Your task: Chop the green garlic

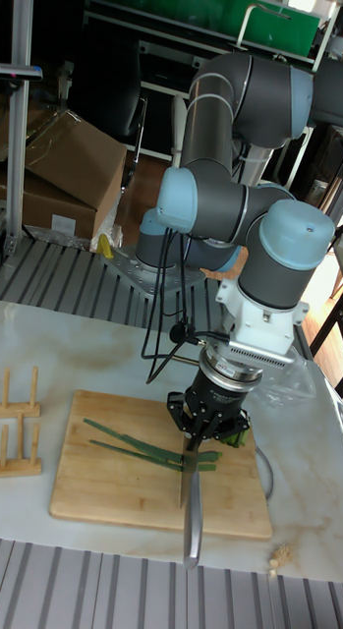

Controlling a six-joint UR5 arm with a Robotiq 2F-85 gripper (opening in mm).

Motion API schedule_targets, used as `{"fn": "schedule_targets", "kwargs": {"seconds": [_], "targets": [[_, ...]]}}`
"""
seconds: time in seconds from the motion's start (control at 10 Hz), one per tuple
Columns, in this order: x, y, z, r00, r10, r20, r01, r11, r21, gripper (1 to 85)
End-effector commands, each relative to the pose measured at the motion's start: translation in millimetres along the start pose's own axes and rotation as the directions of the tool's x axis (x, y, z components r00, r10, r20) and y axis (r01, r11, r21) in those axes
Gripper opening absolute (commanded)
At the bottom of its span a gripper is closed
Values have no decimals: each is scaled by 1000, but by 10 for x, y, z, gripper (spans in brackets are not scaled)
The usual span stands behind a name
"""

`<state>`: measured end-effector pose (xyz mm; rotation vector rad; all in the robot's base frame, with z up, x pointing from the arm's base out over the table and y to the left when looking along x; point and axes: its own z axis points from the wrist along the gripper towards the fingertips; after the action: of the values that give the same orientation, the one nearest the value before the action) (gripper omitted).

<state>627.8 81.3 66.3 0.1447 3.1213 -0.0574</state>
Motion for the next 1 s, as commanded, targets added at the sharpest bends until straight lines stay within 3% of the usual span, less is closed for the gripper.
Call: {"fn": "schedule_targets", "kwargs": {"seconds": [0.0,0.3,0.5,0.7,0.8,0.9], "targets": [[39,22,37,1000,12,5,-12,1000,-10,13],[31,41,153,999,22,23,-22,1000,0,13],[62,63,-45,1000,23,-10,-23,1000,12,13],[12,88,-164,1000,20,-9,-20,1000,15,13],[-78,61,-85,1000,12,24,-12,1000,2,13],[-112,31,-16,999,7,31,-7,1000,-5,13]]}}
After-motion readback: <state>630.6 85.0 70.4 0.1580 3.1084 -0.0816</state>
